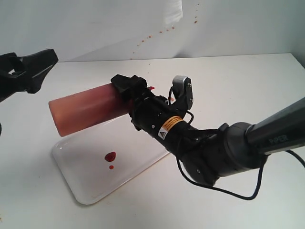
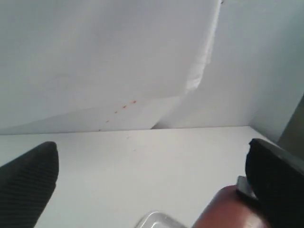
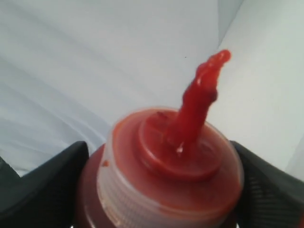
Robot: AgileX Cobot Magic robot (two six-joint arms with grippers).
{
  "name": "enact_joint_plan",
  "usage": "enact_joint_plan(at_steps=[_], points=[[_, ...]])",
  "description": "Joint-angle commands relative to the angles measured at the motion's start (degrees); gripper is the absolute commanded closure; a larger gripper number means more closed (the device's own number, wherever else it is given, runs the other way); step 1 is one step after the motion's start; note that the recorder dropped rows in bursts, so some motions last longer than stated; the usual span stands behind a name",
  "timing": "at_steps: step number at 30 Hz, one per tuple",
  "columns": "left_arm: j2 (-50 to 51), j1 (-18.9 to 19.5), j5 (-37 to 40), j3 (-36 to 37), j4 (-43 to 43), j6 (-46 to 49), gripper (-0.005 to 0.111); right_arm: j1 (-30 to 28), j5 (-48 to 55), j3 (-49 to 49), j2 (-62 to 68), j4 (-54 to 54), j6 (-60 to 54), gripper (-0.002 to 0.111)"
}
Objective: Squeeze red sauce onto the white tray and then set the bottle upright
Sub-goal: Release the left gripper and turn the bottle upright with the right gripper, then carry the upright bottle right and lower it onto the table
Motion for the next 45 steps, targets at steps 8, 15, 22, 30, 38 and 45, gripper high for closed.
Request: enact_joint_plan(at_steps=[8,15,22,30,38,45], points=[[-6.81,0.27,16.81,-0.13,-0.73,-4.57,0.004,-7.68,-6.81,-2.35,-3.50,-20.85,-30.65,0.098],[-7.37,0.27,17.93,-0.13,2.29,-11.34,0.004,-7.95,5.46,-2.35,-10.08,-22.47,-62.94,0.098],[-7.26,0.27,17.81,-0.13,6.56,-15.21,0.004,-7.95,-0.10,8.57,-16.63,0.88,-82.01,0.101],[-7.26,0.27,17.53,-0.13,7.67,-15.27,0.004,-7.95,-9.09,18.49,-17.74,15.71,-91.01,0.103],[-7.26,0.27,17.53,-0.13,8.32,-16.56,0.004,-10.16,-9.09,22.19,-17.74,22.71,-94.24,0.103],[-7.26,0.27,17.53,-0.13,8.32,-16.56,0.004,-18.50,-9.09,25.60,-17.74,19.10,-93.62,0.103]])
